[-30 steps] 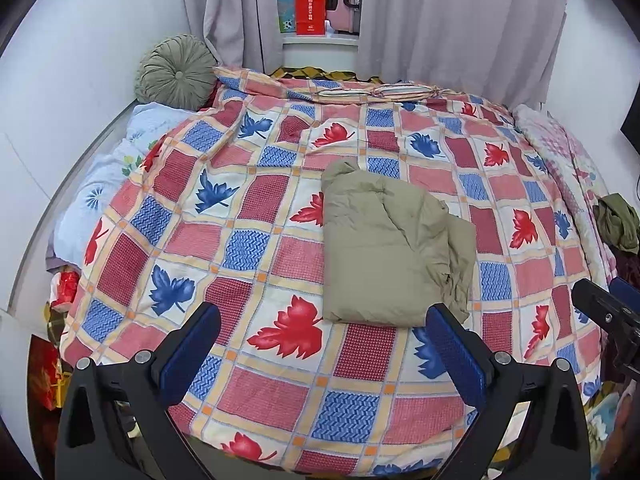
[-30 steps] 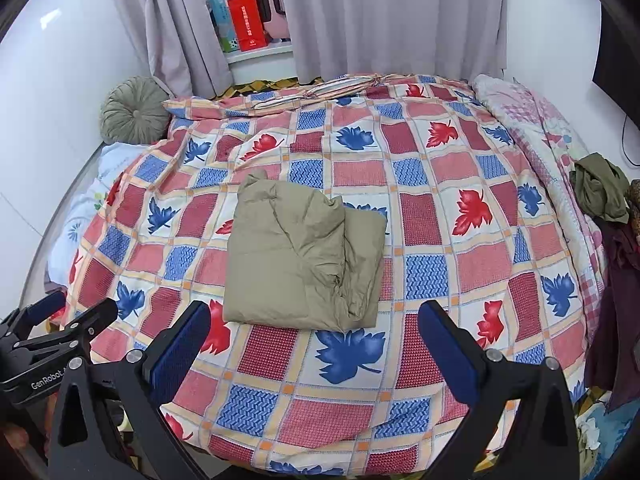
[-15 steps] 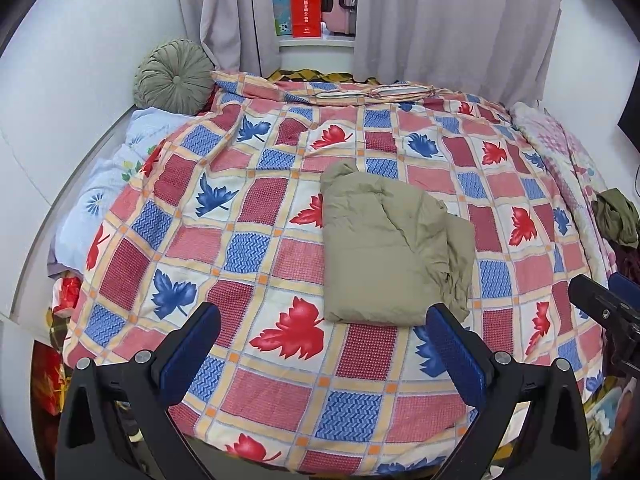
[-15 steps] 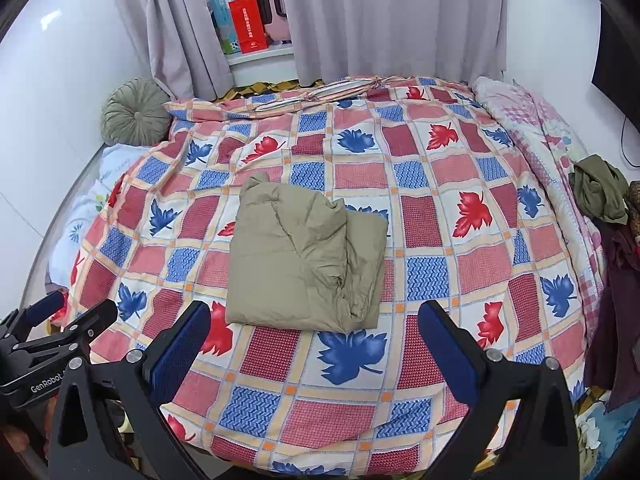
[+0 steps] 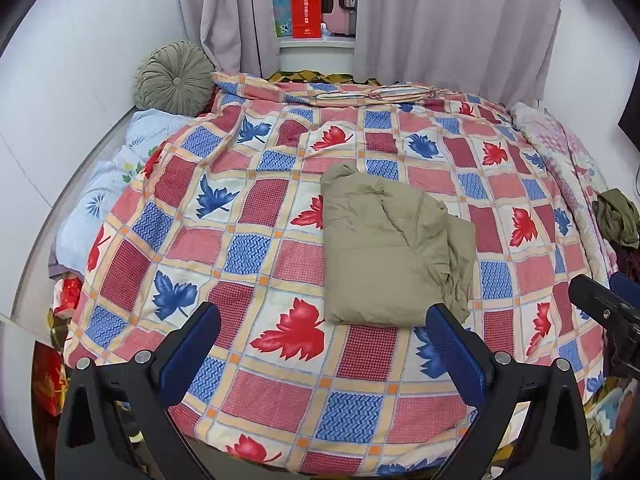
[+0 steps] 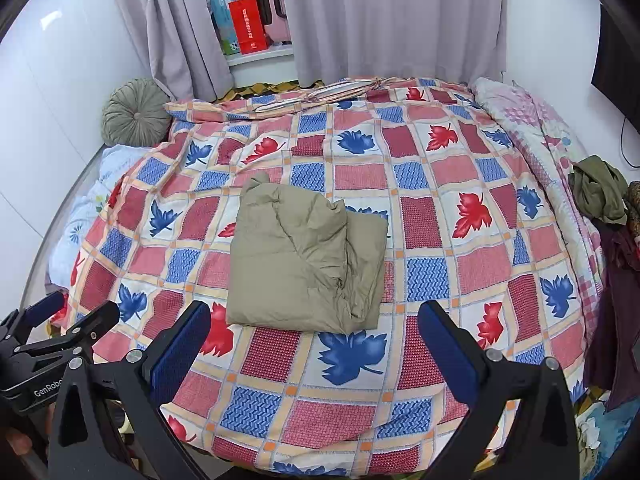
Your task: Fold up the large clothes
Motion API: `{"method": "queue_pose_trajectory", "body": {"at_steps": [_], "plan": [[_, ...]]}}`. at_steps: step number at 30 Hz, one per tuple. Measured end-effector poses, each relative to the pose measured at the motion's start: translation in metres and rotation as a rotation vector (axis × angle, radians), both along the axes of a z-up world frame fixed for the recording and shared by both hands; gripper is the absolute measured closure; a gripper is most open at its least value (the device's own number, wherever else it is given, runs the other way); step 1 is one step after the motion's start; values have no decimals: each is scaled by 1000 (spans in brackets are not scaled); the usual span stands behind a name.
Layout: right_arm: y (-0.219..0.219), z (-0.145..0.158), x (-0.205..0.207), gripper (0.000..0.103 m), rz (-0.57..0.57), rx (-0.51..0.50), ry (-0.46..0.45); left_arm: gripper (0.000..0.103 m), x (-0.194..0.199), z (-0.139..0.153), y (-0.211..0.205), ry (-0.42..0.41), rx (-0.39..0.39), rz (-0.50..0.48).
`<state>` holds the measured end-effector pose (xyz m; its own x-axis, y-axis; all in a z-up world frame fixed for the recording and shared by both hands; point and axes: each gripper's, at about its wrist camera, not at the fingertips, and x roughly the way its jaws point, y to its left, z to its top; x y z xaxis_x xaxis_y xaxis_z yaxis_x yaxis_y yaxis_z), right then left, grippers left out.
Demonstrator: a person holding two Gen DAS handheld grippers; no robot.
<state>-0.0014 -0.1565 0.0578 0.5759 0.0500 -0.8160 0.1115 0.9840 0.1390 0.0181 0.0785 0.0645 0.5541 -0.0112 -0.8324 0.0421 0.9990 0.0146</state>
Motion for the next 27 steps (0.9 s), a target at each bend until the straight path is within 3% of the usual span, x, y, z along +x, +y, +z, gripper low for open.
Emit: {"method": "queue_pose_trajectory", "body": {"at_steps": [27], "plan": [[-1, 0, 0, 0, -1, -1, 0, 0, 0, 0, 0, -1, 0, -1]]}}
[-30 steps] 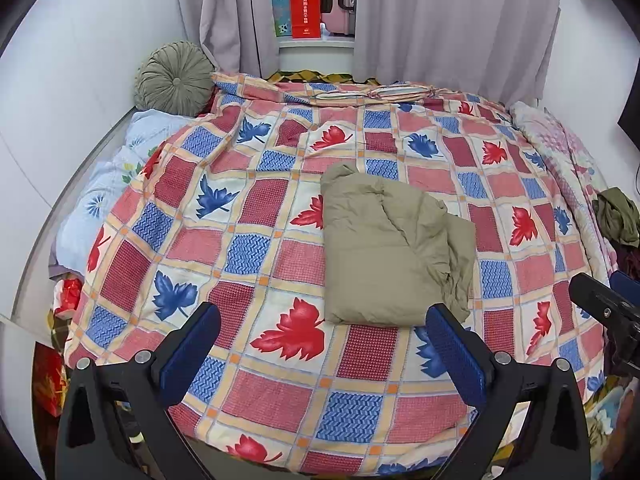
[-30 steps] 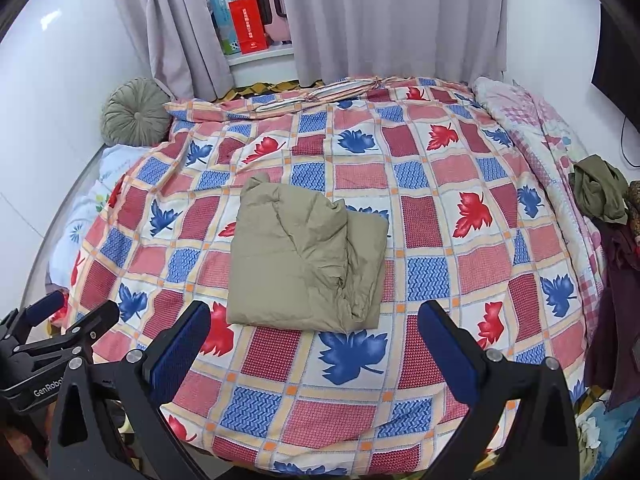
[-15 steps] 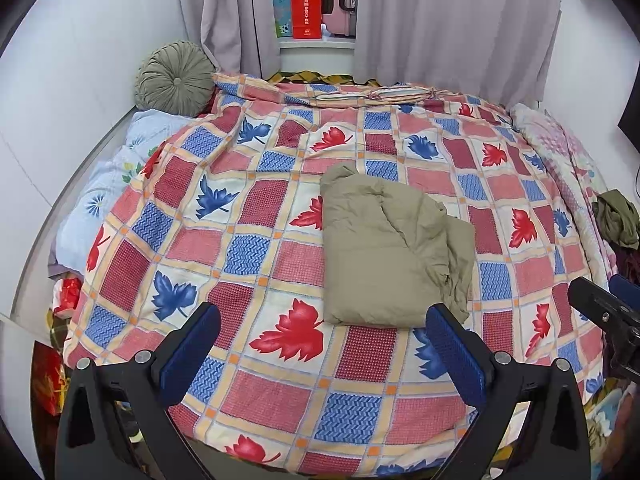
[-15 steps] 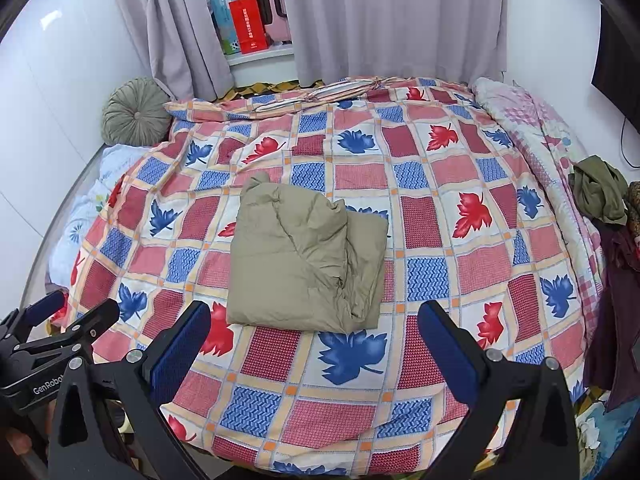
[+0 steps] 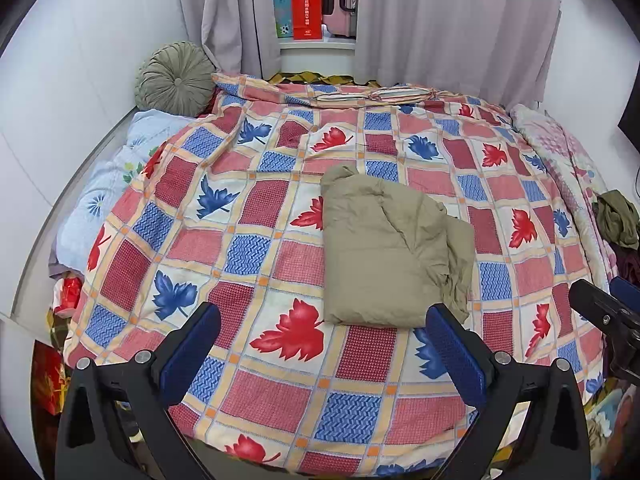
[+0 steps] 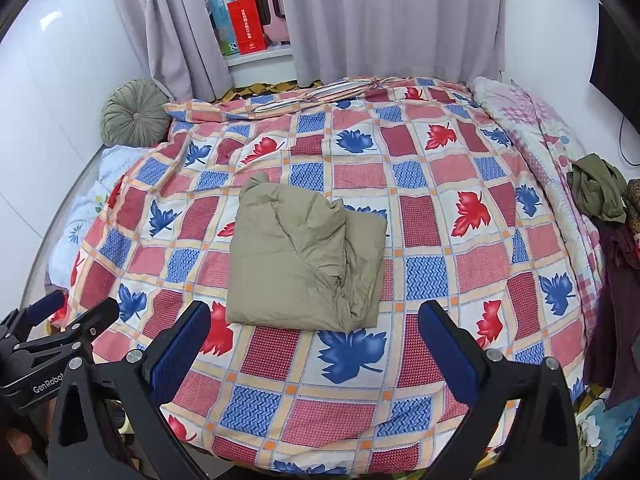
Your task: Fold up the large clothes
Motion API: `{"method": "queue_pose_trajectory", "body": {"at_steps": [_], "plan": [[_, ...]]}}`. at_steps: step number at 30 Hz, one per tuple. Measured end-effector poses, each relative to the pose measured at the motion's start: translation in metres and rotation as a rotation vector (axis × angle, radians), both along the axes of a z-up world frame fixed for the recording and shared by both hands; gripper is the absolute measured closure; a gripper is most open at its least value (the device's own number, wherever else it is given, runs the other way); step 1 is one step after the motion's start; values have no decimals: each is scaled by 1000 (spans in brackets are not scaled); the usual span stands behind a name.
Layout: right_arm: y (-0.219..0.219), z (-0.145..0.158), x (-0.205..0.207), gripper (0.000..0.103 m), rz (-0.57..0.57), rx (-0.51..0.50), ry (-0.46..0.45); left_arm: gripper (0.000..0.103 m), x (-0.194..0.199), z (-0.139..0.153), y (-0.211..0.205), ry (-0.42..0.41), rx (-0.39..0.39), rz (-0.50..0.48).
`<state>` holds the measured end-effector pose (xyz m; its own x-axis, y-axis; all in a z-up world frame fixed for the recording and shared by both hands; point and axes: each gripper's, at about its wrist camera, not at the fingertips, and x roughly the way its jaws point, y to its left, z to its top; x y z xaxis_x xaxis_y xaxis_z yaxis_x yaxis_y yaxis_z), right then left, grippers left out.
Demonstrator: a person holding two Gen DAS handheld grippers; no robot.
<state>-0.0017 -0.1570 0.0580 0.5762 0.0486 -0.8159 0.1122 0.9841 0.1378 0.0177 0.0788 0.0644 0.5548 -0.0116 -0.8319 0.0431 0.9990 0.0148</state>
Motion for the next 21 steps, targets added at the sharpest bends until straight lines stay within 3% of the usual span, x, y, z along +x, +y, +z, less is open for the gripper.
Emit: {"method": "queue_pose_trajectory", "body": {"at_steps": [21], "plan": [[-1, 1, 0, 0, 2, 1, -1, 0, -2, 0, 1, -4, 2, 0]]}}
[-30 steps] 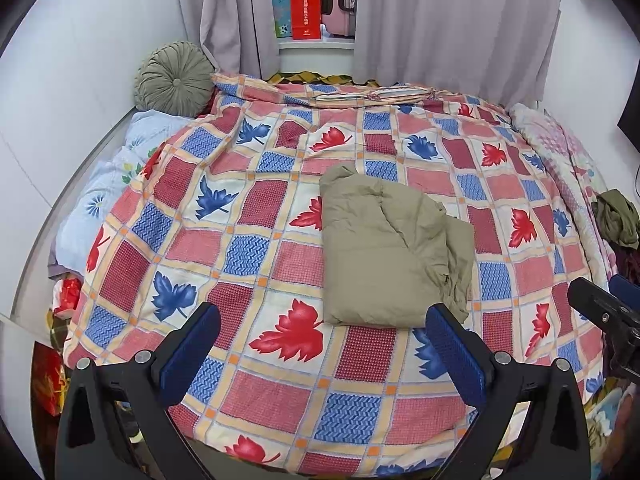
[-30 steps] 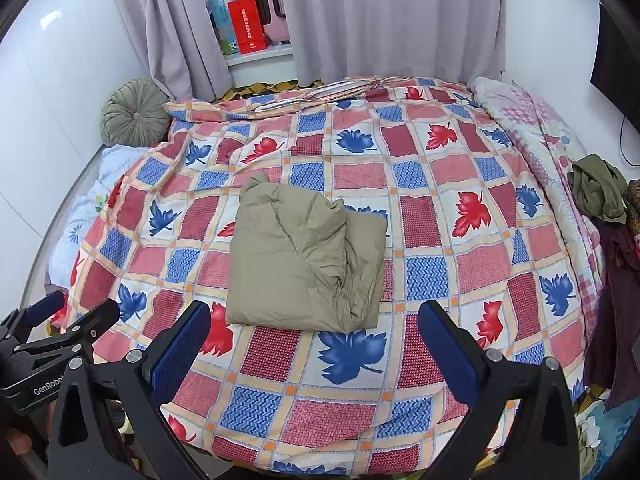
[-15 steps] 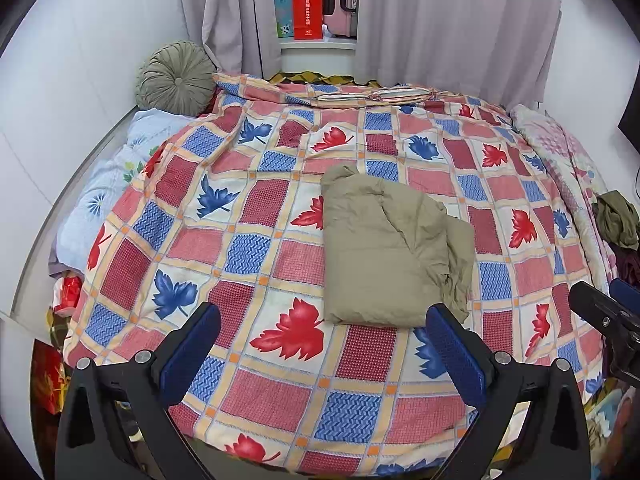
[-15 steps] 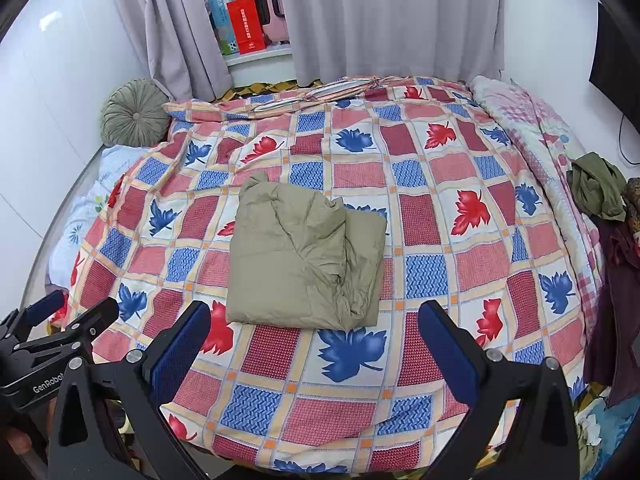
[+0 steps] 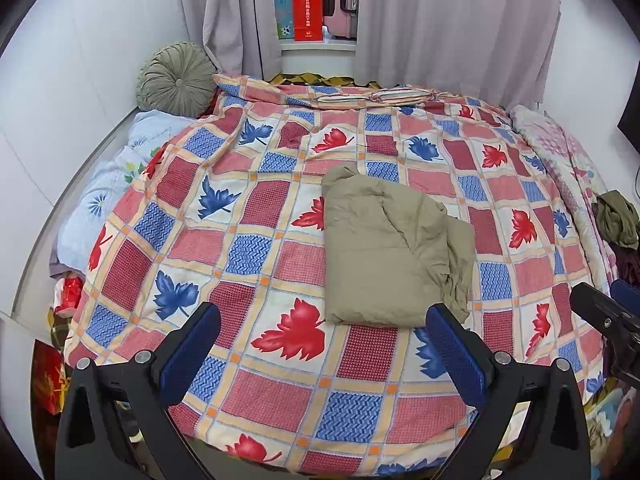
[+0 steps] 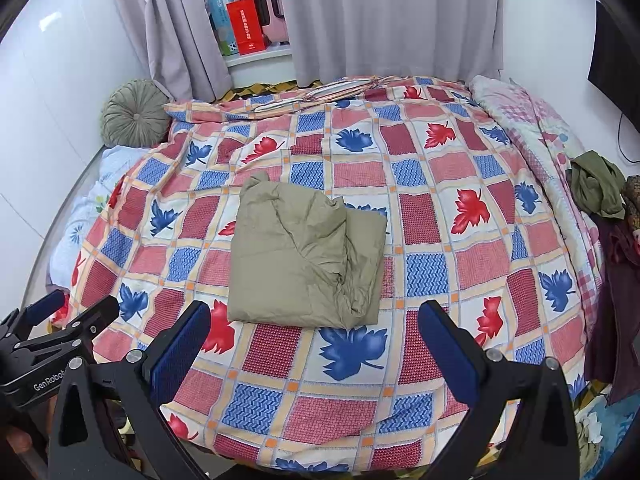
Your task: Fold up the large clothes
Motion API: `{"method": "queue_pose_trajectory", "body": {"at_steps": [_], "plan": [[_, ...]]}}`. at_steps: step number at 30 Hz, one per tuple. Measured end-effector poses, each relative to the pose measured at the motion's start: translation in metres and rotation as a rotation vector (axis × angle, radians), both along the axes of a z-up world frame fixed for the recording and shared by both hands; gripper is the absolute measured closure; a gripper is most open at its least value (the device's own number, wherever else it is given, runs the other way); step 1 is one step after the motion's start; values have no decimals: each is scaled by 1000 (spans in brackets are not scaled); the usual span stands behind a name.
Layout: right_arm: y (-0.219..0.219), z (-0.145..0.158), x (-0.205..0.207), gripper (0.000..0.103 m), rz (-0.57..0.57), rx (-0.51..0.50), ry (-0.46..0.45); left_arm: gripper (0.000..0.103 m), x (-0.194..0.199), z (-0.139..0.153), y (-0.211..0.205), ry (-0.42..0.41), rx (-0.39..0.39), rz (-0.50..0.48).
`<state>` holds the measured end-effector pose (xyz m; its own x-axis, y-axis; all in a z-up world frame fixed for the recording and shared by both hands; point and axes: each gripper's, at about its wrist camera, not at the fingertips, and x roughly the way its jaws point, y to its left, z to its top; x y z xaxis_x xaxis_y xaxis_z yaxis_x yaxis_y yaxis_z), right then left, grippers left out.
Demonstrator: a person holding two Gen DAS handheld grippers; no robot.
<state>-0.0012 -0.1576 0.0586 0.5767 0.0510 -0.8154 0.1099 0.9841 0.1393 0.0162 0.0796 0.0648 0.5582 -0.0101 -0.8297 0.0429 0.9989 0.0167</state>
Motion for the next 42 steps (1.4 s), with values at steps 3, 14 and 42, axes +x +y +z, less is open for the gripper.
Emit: {"method": "queue_pose_trajectory", "body": {"at_steps": [3, 14, 42], "plan": [[0, 0, 0, 0, 2, -1, 0, 0, 0, -1, 0, 1, 0, -1], [0, -1, -1, 0, 0, -1, 0, 0, -1, -1, 0, 0, -1, 1], [0, -1, -2, 0, -1, 2, 2, 0, -1, 9, 0, -12, 14, 13]]}}
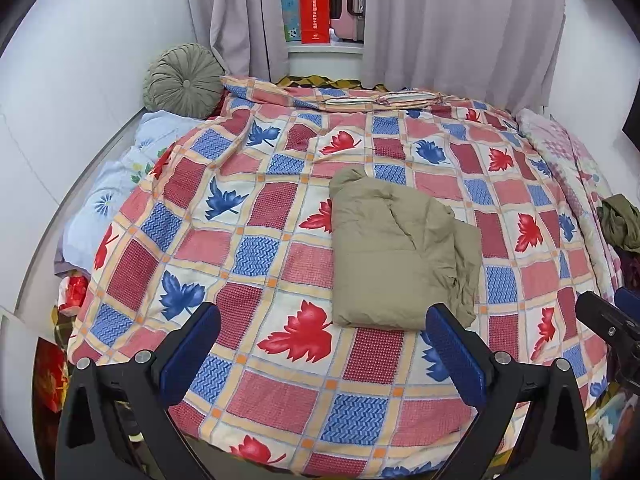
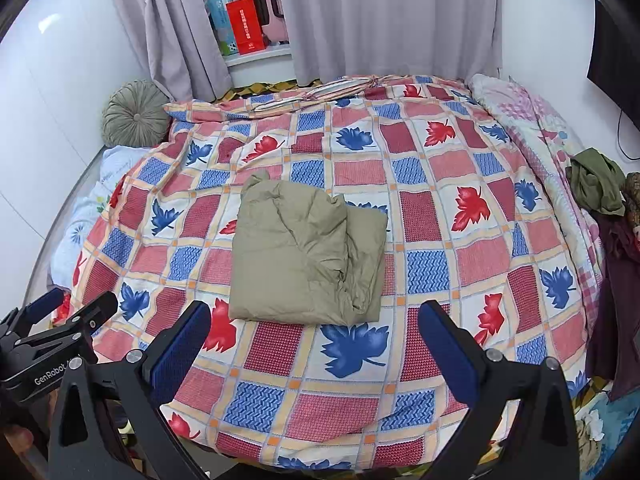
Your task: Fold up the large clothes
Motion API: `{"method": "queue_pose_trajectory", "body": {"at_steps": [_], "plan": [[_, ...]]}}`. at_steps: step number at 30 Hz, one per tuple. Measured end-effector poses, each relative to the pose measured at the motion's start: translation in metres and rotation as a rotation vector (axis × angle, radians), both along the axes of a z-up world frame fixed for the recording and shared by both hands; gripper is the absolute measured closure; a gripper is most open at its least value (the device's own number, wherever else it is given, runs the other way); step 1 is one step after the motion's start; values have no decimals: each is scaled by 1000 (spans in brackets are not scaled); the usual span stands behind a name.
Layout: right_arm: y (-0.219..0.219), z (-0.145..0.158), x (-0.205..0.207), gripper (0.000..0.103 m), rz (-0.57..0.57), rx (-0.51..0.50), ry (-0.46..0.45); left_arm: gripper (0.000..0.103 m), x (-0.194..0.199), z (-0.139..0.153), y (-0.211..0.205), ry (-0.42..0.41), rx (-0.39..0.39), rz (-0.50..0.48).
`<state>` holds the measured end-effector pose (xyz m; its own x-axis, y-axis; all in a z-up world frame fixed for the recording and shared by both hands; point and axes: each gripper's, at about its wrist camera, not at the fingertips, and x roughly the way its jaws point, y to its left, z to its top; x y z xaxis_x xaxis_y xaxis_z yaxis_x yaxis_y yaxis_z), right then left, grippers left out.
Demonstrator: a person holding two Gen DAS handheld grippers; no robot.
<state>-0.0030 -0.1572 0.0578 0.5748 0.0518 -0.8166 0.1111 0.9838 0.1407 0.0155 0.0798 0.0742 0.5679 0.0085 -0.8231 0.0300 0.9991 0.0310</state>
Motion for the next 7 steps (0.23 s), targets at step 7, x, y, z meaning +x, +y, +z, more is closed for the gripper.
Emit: {"method": "queue_pose_trajectory", "body": {"at_steps": [7], "plan": [[2, 0, -2, 0, -4, 0, -1, 0, 0, -2, -2, -8, 10, 0]]}}
